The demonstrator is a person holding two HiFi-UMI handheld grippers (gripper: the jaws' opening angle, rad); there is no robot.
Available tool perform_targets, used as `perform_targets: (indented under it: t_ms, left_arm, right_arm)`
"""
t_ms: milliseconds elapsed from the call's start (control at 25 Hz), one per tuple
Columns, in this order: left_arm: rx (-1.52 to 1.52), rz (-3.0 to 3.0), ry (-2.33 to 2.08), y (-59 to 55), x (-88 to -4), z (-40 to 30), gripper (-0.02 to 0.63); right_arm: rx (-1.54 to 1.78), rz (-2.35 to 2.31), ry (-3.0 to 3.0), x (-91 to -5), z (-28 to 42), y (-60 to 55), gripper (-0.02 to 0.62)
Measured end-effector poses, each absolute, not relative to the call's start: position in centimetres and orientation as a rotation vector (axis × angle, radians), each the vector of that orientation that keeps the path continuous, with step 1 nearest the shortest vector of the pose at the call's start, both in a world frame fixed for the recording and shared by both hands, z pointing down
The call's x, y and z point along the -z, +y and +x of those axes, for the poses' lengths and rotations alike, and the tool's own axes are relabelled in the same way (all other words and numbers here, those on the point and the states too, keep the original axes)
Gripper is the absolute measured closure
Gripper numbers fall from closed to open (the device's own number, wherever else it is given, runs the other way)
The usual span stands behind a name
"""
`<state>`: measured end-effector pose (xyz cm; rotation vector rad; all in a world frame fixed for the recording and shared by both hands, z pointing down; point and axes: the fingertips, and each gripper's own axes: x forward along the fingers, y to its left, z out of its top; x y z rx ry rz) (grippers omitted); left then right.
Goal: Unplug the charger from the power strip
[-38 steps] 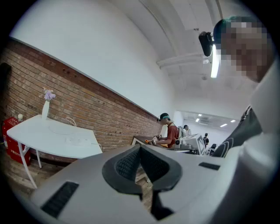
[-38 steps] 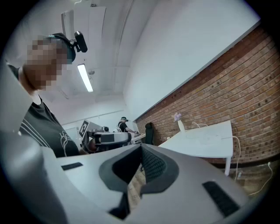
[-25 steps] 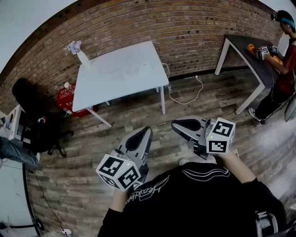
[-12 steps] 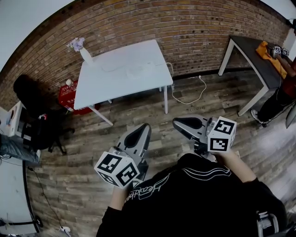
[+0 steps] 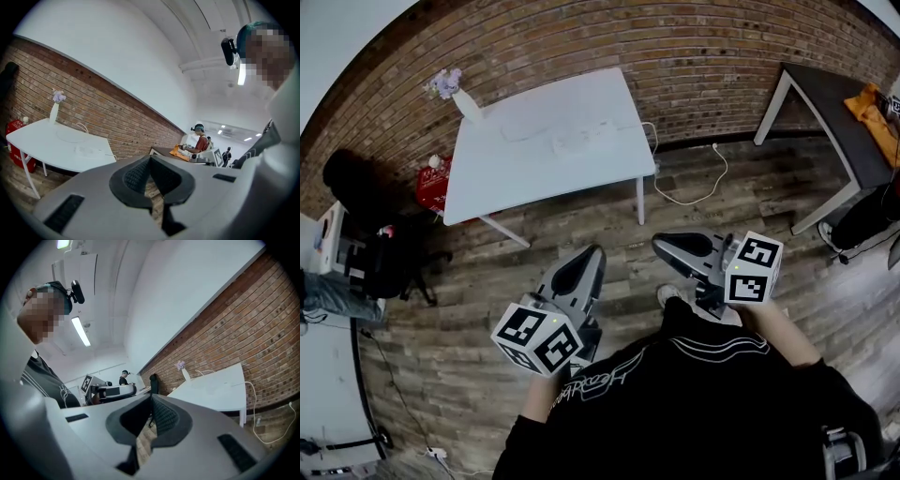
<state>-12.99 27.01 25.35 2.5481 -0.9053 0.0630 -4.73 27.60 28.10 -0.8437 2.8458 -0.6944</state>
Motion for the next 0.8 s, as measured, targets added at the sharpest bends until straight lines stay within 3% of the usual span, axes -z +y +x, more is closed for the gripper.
perform_targets:
  t_ms: [800]
  left_arm:
    - [-0.128,2.411,-1.007,6.3,-31.1,-0.2,0.601]
  right_arm:
    - [0.83,-0.732,2.898,-33.4,8.0,7.5,0.597]
